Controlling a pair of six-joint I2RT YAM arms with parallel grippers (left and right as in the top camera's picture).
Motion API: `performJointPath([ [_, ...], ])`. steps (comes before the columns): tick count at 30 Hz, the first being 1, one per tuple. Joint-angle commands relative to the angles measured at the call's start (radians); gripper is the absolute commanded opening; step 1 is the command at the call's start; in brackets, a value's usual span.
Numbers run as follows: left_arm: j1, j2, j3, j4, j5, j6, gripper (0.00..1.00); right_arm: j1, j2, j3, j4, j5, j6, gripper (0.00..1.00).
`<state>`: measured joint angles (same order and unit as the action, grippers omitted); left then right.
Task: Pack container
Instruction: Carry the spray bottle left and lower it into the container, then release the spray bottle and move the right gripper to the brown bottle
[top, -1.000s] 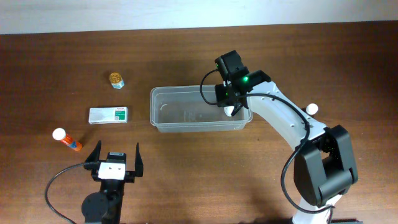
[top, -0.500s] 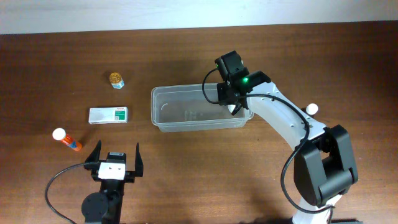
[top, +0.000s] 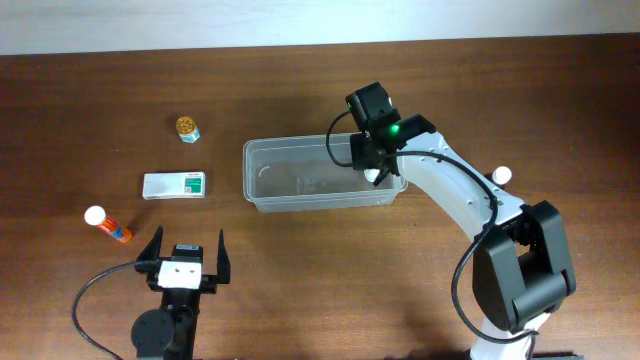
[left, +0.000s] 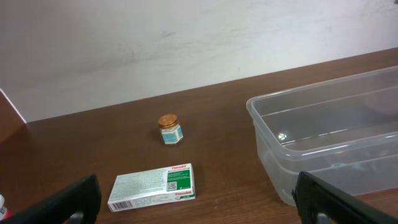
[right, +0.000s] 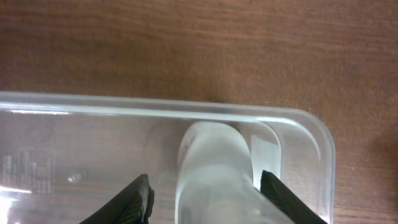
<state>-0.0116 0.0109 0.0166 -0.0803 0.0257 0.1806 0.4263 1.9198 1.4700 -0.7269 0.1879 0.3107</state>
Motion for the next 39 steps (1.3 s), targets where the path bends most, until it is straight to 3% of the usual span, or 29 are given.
performJointPath([
  [1, 0.005, -0.005, -0.008, 0.001, -0.004, 0.016, 0.99, 0.005, -0.053, 0.062, -0.05, 0.027, -0.018, 0.49],
  [7, 0.005, -0.005, -0.008, 0.001, -0.004, 0.016, 0.99, 0.004, -0.156, 0.237, -0.255, 0.027, -0.065, 0.52],
  [13, 0.005, -0.005, -0.008, 0.001, -0.004, 0.016, 0.99, -0.06, -0.233, 0.337, -0.404, 0.033, -0.071, 0.64],
  [16, 0.005, -0.005, -0.008, 0.001, -0.004, 0.016, 0.99, -0.159, -0.26, 0.339, -0.456, 0.018, -0.07, 0.68],
  [20, 0.005, -0.005, -0.008, 0.001, -0.004, 0.016, 0.99, -0.398, -0.258, 0.332, -0.546, -0.101, -0.072, 0.72],
  [26, 0.005, -0.005, -0.008, 0.001, -0.004, 0.016, 0.99, -0.583, -0.229, 0.302, -0.585, -0.226, -0.22, 0.73],
  [32, 0.005, -0.005, -0.008, 0.001, -0.004, 0.016, 0.99, -0.619, -0.228, 0.201, -0.584, -0.23, -0.327, 0.73],
  [39, 0.005, -0.005, -0.008, 0.001, -0.004, 0.016, 0.99, -0.625, -0.228, 0.026, -0.415, -0.23, -0.359, 0.73],
])
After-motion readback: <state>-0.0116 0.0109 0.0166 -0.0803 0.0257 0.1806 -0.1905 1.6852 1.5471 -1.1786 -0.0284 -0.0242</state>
